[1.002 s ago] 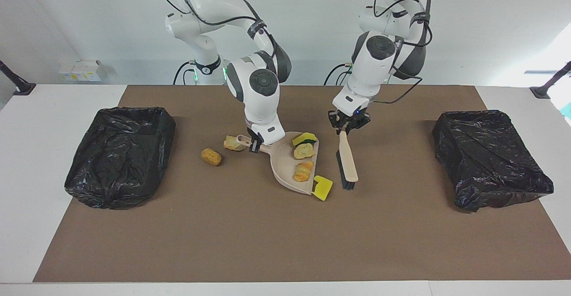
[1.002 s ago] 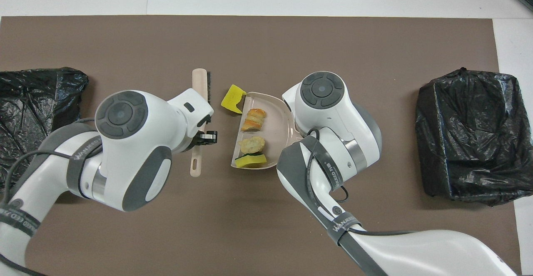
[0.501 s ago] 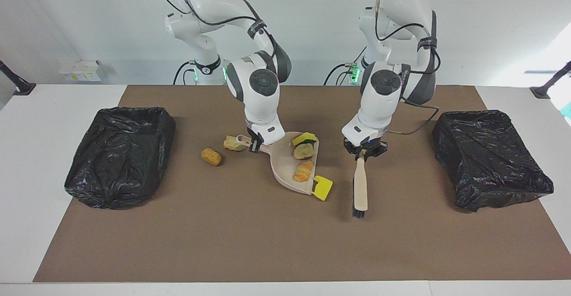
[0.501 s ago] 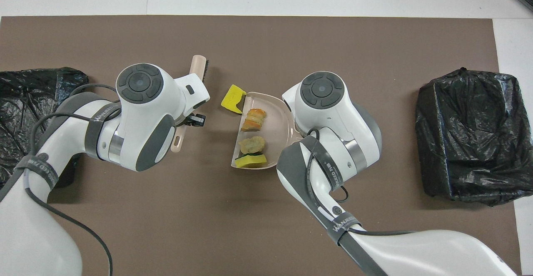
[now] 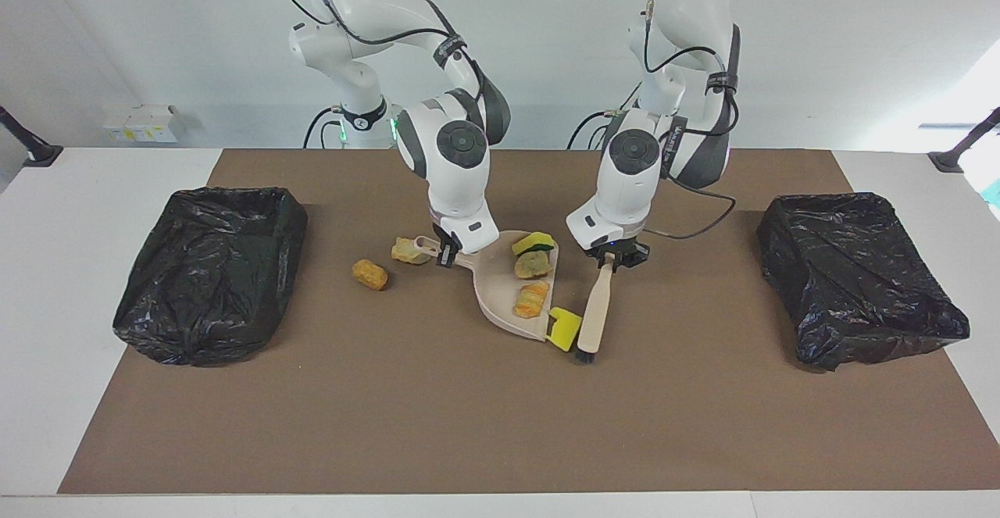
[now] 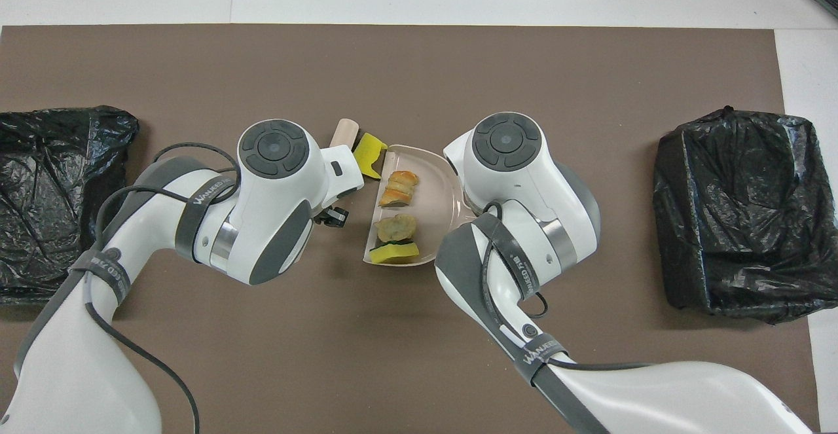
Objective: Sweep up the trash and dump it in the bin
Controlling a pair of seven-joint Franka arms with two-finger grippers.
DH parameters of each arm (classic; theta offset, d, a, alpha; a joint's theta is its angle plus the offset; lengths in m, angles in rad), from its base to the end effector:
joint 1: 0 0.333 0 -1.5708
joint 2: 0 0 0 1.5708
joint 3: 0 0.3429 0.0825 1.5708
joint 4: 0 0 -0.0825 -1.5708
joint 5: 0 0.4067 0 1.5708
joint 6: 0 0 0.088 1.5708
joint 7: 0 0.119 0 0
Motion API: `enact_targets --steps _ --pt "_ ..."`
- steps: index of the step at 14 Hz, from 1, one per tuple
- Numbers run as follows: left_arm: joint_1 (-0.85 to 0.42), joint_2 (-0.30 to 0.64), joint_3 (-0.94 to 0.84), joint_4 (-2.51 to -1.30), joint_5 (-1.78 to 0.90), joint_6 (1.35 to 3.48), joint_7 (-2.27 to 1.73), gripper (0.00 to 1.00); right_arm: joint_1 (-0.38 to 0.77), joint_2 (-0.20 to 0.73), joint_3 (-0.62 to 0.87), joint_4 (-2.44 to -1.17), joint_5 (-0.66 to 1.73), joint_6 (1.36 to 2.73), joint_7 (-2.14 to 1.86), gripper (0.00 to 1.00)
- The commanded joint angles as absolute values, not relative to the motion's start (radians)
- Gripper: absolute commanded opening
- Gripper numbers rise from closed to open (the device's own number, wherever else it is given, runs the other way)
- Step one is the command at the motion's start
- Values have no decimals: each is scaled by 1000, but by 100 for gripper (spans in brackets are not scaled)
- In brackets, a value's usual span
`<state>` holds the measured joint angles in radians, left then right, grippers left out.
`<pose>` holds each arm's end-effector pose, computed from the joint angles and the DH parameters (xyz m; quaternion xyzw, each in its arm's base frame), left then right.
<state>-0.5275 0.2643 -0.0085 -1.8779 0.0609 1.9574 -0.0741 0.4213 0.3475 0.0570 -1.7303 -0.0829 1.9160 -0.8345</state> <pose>0.5361 -0.3127 0.3589 -0.9657 0.2414 0.0802 0.0524 0.5884 0.2940 0.3708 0.7793 0.6208 -0.0840 0.0133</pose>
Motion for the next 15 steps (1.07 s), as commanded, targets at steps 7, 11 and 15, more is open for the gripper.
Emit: enact_targets --steps 7,11,15 --pt "-621 167 -3 -1931 -155 1896 -434 0 419 325 64 -1763 -92 1940 -847 0" --pt "-533 109 -2 -1922 -296 1904 -630 0 419 325 64 -1763 -92 1942 -847 0" --pt "-492 37 6 -1934 -313 1766 -684 0 419 325 64 -1763 -92 1942 -847 0"
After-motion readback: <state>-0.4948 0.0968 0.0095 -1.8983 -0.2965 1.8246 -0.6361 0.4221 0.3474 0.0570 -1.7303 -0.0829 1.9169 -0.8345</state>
